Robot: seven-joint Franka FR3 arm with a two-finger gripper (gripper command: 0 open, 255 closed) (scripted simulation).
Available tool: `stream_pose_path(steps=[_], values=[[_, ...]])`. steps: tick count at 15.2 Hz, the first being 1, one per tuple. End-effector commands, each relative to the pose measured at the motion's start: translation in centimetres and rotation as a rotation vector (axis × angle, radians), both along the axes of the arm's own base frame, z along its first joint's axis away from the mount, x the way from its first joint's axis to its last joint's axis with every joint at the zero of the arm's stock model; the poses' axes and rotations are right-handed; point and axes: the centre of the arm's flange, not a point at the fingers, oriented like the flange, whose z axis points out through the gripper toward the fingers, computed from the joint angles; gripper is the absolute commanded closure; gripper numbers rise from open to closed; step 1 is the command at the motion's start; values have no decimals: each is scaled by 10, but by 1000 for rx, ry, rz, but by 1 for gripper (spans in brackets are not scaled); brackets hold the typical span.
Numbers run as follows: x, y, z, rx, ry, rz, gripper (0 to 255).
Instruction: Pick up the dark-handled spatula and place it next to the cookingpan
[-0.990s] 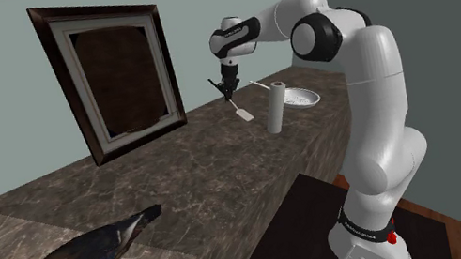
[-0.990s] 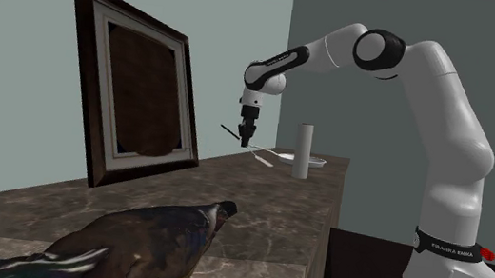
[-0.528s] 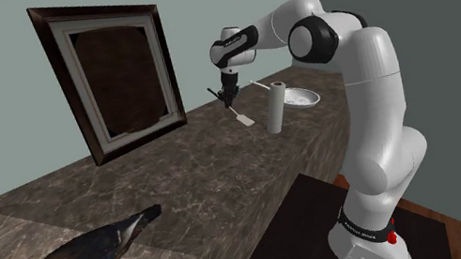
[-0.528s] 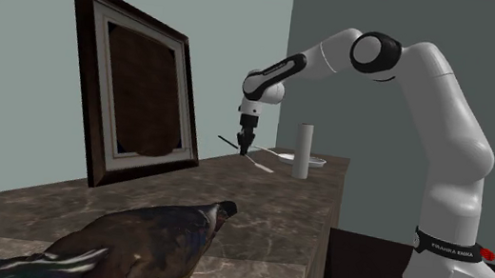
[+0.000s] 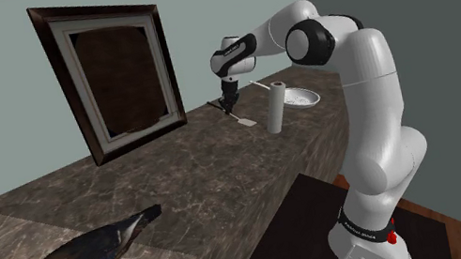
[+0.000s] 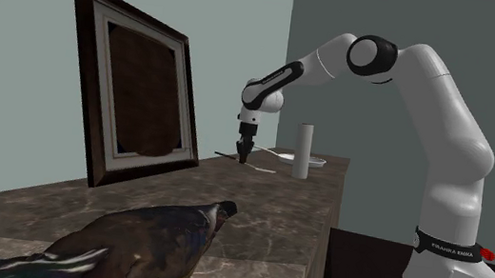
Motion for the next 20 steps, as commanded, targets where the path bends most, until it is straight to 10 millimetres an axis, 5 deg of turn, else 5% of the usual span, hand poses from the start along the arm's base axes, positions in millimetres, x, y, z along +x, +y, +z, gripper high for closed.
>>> stream_pose_path(steps=[1, 6, 7, 12, 16, 20], values=[[0, 0, -1, 0, 0, 0, 255], [0, 0, -1, 0, 0, 0, 255], [0, 0, -1, 0, 0, 0, 0], [0, 0, -1, 0, 0, 0, 0], [-3, 1, 49, 0, 0, 0, 0], [-3, 1, 49, 0, 0, 0, 0]])
